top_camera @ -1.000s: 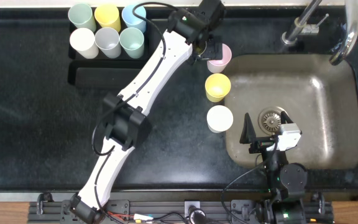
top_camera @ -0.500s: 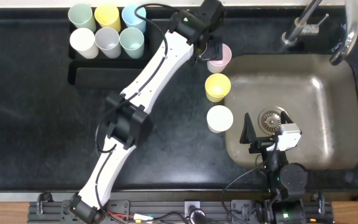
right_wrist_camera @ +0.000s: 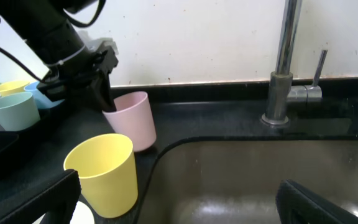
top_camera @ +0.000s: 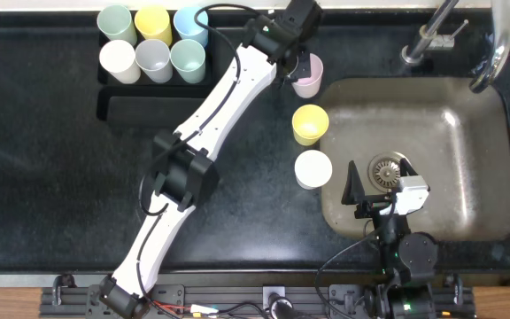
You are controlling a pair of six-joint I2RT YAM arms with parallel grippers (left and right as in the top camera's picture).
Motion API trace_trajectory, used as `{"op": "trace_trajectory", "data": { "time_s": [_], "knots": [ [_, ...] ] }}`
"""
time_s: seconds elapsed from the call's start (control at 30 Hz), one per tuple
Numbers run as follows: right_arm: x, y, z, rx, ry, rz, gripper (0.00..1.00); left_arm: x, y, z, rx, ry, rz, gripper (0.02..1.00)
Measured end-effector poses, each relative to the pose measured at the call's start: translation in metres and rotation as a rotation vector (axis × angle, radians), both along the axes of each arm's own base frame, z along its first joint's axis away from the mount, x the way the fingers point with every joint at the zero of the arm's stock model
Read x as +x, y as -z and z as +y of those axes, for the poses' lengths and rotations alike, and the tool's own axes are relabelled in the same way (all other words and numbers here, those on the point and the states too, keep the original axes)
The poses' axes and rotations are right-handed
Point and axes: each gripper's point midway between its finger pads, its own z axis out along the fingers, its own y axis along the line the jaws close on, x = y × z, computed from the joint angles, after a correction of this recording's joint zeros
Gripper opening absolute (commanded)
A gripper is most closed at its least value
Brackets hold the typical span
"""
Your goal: Store Cups
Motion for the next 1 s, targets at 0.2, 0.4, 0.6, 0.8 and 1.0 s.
{"op": "trace_trajectory", "data": {
  "time_s": [0.2,0.4,0.6,0.8,1.0],
  "knots": [
    [0.0,0.0,0.0,0.0,0.0,0.0,0.998,-0.004,-0.034,0.03,0.01,-0.04,0.007,0.036],
    [0.0,0.0,0.0,0.0,0.0,0.0,0.996,-0.04,-0.13,0.142,0.065,-0.202,0.027,0.036],
    [0.0,0.0,0.0,0.0,0.0,0.0,0.996,-0.076,-0.225,0.249,0.075,-0.403,-0.133,0.038],
    [0.0,0.0,0.0,0.0,0.001,0.0,0.998,-0.135,-0.217,0.319,0.13,-0.574,-0.067,0.036],
    [0.0,0.0,0.0,0.0,0.0,0.0,1.0,-0.154,-0.142,0.373,0.141,-0.74,-0.05,0.036]
  ]
}}
